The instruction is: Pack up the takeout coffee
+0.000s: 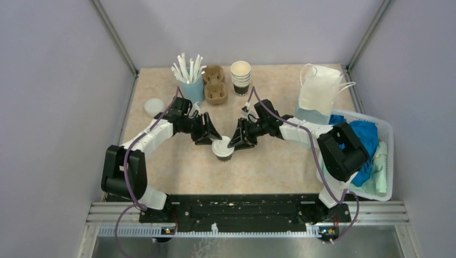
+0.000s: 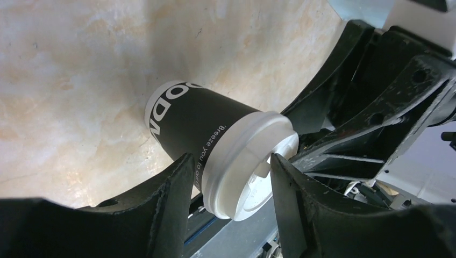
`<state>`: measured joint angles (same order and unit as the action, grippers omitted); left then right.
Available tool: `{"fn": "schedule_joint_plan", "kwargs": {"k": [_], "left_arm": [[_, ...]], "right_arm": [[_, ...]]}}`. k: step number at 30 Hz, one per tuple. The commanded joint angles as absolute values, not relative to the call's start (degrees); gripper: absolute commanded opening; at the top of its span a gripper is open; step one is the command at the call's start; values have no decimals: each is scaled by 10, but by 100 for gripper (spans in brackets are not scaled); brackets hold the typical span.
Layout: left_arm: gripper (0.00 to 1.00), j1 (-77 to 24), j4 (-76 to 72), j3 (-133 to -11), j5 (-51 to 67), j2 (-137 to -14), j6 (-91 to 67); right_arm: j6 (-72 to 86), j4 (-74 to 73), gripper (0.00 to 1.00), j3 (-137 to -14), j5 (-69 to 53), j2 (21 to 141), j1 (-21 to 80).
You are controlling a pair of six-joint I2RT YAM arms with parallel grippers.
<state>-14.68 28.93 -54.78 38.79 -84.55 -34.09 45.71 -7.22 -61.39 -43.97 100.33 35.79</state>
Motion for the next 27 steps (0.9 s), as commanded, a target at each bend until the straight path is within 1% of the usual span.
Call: {"fn": "schedule_joint_plan", "kwargs": {"k": [1,3,5,8,10,13,16,18,20,25,27], "left_arm": [[61,-149,261,-594,406,-867,-317],[63,-149,260,-603,413,-875,-313],[69,-149,272,-615,408,-879,-296],[82,-149,317,-639,361,-868,-267],[87,-149,347,-642,329,-845,-260],[89,-149,367,-613,316,-790,-274],[90,-149,361,-562,342,-732,-299],[90,-149,334,-515,376,-705,-324],[84,-149,307,-484,403,-695,-352],[70,-149,304,-483,395,-713,-348],[64,-149,310,-482,395,-728,-340]], "right_arm": [[497,-22,43,-587,-427,957,369],[497,-22,44,-584,-428,954,373],[496,-24,45,-584,-426,949,373],[482,-45,54,-590,-426,944,369],[468,-62,60,-597,-423,941,360],[448,-72,66,-608,-432,947,343],[429,-79,69,-636,-462,975,338],[417,-89,69,-653,-468,989,337],[414,-88,66,-661,-474,999,336],[414,-77,52,-668,-487,1024,336],[416,-70,49,-660,-486,1026,336]]}}
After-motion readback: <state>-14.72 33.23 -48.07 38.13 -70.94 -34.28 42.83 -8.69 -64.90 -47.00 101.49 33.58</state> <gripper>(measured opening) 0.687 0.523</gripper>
